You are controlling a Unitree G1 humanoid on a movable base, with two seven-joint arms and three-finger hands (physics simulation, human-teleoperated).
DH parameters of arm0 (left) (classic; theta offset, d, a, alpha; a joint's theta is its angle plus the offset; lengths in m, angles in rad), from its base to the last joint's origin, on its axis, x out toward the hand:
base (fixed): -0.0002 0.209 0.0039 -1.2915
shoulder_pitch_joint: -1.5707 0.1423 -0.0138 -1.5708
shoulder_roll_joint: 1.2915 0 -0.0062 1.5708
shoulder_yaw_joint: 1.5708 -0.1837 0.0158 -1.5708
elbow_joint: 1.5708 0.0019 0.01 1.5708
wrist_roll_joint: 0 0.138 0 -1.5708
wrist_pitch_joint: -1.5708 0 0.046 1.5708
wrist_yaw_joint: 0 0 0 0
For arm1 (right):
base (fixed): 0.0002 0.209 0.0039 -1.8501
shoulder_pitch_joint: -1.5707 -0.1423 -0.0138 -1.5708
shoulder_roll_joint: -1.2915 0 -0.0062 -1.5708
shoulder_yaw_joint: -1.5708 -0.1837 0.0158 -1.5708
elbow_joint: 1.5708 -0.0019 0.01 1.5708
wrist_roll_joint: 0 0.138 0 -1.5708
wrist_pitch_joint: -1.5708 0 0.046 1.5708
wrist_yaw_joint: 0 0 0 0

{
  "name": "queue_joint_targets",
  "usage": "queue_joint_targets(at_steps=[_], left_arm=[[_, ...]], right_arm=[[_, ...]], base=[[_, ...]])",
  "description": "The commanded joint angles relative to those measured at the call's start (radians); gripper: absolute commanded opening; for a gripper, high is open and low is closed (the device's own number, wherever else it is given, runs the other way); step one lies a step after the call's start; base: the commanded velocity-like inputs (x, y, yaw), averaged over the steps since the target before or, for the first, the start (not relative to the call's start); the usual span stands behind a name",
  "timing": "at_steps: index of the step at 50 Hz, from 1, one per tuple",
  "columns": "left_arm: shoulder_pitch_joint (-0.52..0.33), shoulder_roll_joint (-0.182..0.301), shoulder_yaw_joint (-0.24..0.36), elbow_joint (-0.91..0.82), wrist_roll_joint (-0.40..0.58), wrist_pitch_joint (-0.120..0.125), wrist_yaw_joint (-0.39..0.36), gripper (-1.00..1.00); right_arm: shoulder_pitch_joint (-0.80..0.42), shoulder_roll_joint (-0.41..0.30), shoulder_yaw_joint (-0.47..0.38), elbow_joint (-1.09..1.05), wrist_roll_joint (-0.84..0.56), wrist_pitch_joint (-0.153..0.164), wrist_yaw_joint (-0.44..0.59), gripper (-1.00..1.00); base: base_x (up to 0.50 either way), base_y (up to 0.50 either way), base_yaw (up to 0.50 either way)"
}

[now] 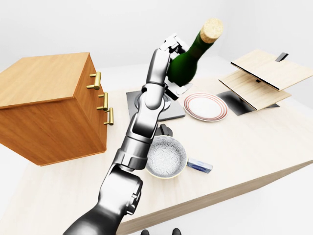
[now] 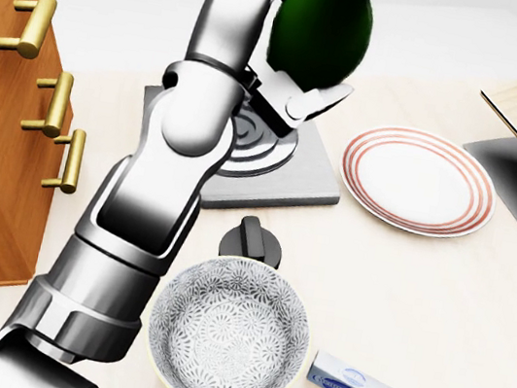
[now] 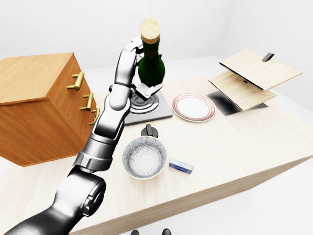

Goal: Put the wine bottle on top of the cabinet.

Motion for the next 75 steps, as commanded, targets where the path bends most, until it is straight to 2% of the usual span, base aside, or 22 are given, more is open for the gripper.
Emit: queue_joint_targets(at_steps=[1,6,16,25,29,36,39,40,41,42,43,44,46,50,57,60,62,70,75], left_arm=[[-0.015,0.022,0.014,-0.057,-0.027,0.000,-0.004,-1.00],[-0.029,0.043,0.022,-0.122,-0.037,0.000,-0.026,-1.00],[-0.045,0.081,0.036,-0.238,-0.050,0.000,-0.059,-1.00],[-0.077,0.131,0.050,-0.290,-0.047,0.000,-0.080,-1.00],[-0.111,0.168,0.067,-0.371,-0.051,0.000,-0.119,-1.00],[-0.170,0.250,0.090,-0.634,-0.046,0.000,-0.216,-1.00],[-0.231,0.283,0.130,-0.712,-0.079,0.000,-0.253,-1.00],[-0.280,0.306,0.160,-0.729,-0.098,0.000,-0.266,-1.00],[-0.284,0.313,0.160,-0.732,-0.110,0.000,-0.260,-1.00],[-0.335,0.358,0.180,-0.741,-0.130,0.000,-0.283,-1.00],[-0.350,0.376,0.187,-0.743,-0.146,0.000,-0.288,-1.00],[-0.395,0.407,0.221,-0.728,-0.183,0.000,-0.317,-1.00],[-0.412,0.452,0.222,-0.693,-0.205,0.000,-0.306,-1.00],[-0.462,0.511,0.264,-0.576,-0.279,0.000,-0.297,-1.00],[-0.519,0.606,0.276,-0.376,-0.368,0.000,-0.248,-1.00],[-0.517,0.643,0.277,-0.358,-0.412,0.000,-0.255,-1.00],[-0.508,0.672,0.262,-0.346,-0.414,0.000,-0.251,-1.00],[-0.565,0.771,0.273,-0.138,-0.428,0.000,-0.265,-1.00],[-0.609,0.802,0.266,-0.003,-0.416,0.000,-0.259,-1.00]], right_arm=[[0.256,-0.220,-0.251,0.013,0.217,0.000,0.000,1.00],[0.291,-0.202,-0.313,0.024,0.217,0.000,0.000,1.00],[0.317,-0.194,-0.360,0.033,0.217,0.000,0.000,1.00],[0.327,-0.184,-0.357,0.017,0.217,0.000,0.000,1.00],[0.306,-0.176,-0.321,0.007,0.217,0.000,0.000,1.00],[0.269,-0.176,-0.284,0.010,0.217,0.000,0.000,1.00],[0.258,-0.177,-0.266,0.003,0.217,0.000,0.000,1.00],[0.254,-0.179,-0.261,0.007,0.217,0.000,0.000,1.00],[0.252,-0.179,-0.260,0.007,0.217,0.000,0.000,1.00],[0.250,-0.177,-0.259,0.010,0.217,0.000,0.000,1.00],[0.248,-0.177,-0.260,0.009,0.217,0.000,0.000,1.00],[0.249,-0.174,-0.259,0.005,0.217,0.000,0.000,1.00],[0.247,-0.174,-0.259,0.006,0.217,0.000,0.000,1.00],[0.238,-0.179,-0.238,0.003,0.217,0.000,0.000,1.00],[0.201,-0.185,-0.187,0.000,0.217,0.000,0.000,1.00],[0.194,-0.173,-0.181,-0.002,0.217,0.000,0.000,1.00],[0.194,-0.165,-0.188,-0.005,0.217,0.000,0.000,1.00],[0.195,-0.159,-0.203,0.000,0.217,0.000,0.000,1.00],[0.190,-0.164,-0.191,-0.004,0.217,0.000,0.000,1.00]], base=[[0.00,0.00,0.00],[0.00,0.00,0.00],[0.00,0.00,0.00],[0.00,0.00,0.00],[0.00,0.00,0.00],[0.00,0.00,0.00],[0.00,0.00,0.00],[0.00,0.00,0.00],[0.00,0.00,0.00],[0.00,0.00,0.00],[0.00,0.00,0.00],[0.00,0.00,0.00],[0.00,0.00,0.00],[0.00,0.00,0.00],[0.00,0.00,0.00],[0.00,0.00,0.00],[0.00,0.00,0.00],[0.00,0.00,0.00],[0.00,0.00,0.00]])
